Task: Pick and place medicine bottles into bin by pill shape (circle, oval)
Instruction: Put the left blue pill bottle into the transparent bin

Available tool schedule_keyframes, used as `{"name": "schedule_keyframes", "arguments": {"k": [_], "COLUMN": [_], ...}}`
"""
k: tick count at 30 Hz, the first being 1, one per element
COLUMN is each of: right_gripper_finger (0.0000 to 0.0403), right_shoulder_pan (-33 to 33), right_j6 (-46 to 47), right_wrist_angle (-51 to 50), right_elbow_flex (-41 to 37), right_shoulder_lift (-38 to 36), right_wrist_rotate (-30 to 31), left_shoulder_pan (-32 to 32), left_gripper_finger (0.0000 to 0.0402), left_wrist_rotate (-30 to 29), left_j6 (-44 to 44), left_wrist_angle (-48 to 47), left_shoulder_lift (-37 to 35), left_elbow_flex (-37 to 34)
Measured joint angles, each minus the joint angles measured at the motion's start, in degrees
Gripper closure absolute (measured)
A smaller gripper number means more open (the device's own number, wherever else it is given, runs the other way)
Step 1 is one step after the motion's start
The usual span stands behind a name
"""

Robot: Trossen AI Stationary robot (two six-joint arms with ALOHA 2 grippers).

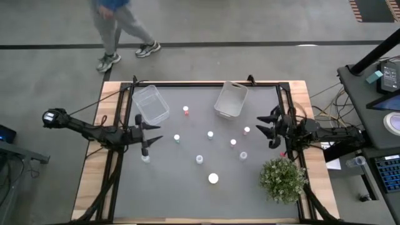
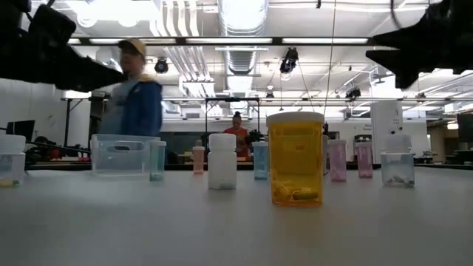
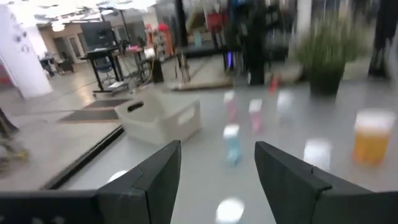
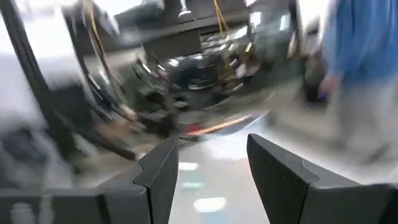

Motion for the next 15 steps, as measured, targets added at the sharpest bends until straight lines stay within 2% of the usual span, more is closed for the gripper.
{"name": "schedule_keyframes", "arguments": {"k": [2, 5, 10, 15], "right_gripper_finger": [0.022, 0.022, 0.022, 0.022], "right_shoulder_pan": [0.0, -0.1, -0.1, -0.1], "right_j6": [12.7, 21.2, 20.8, 20.7], "right_wrist_angle": [0.1, 0.2, 0.2, 0.2], "right_elbow_flex": [0.0, 0.0, 0.0, 0.0], "right_shoulder_lift": [0.0, 0.0, 0.0, 0.0], "right_wrist_rotate": [0.8, 2.1, 2.0, 2.0], "left_shoulder_pan": [0.0, 0.0, 0.0, 0.0], "left_gripper_finger": [0.021, 0.021, 0.021, 0.021], "left_wrist_rotate": [0.0, 0.0, 0.0, 0.0], "left_j6": [-5.4, -9.3, -9.2, -6.6], "left_wrist_angle": [4.7, 12.5, 21.7, 25.1], "left_shoulder_lift": [0.0, -0.2, -0.1, -0.1], "left_elbow_flex": [0.0, 0.0, 0.0, 0.0]}}
